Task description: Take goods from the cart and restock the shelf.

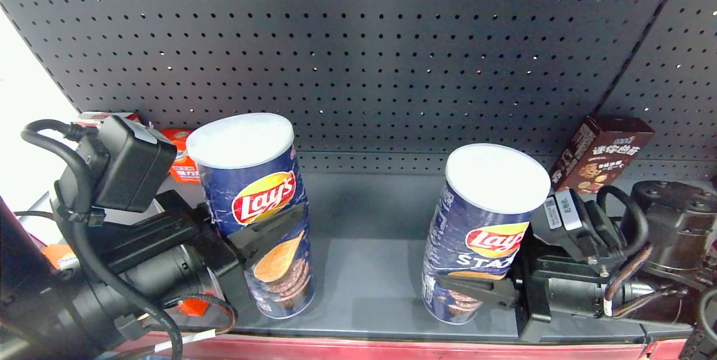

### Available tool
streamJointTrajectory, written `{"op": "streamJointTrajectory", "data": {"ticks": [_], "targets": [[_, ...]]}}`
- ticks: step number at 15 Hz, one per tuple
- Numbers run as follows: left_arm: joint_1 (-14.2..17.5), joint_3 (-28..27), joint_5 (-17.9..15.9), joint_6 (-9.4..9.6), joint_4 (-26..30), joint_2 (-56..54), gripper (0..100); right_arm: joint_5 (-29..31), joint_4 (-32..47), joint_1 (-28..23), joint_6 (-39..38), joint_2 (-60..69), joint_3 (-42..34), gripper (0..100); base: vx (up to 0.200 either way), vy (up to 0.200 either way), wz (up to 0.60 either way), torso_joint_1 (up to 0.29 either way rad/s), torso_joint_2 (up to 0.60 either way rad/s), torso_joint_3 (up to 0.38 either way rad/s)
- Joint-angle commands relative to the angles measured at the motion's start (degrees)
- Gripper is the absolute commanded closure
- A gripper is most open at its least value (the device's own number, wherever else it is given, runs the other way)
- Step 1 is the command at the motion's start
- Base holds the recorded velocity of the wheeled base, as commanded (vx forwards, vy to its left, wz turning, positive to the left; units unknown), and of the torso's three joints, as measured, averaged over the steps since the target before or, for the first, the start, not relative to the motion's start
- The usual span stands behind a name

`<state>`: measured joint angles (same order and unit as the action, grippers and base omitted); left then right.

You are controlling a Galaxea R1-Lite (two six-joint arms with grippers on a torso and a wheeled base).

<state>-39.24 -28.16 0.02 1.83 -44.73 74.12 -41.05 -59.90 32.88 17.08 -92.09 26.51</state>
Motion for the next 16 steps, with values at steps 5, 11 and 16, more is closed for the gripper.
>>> {"op": "streamJointTrajectory", "data": {"ticks": [5, 11, 16], "targets": [[0.0, 0.4, 0.0, -0.07, 0.0, 0.0, 100, 0.1, -3.1, 0.0, -0.1, -7.2, 0.6, 100, 0.0, 0.0, 0.0, 0.0, 0.0, 0.0], [0.0, 0.4, 0.0, -0.16, -0.1, 0.1, 100, 0.1, -5.1, -0.1, -0.2, -10.2, 1.4, 100, 0.0, 0.0, 0.0, 0.0, 0.0, 0.0], [-0.4, 0.3, -0.1, -0.07, -0.1, 0.6, 100, 0.3, -5.2, -1.5, 0.1, -10.0, 0.6, 0, 0.0, 0.0, 0.0, 0.0, 0.0, 0.0]]}}
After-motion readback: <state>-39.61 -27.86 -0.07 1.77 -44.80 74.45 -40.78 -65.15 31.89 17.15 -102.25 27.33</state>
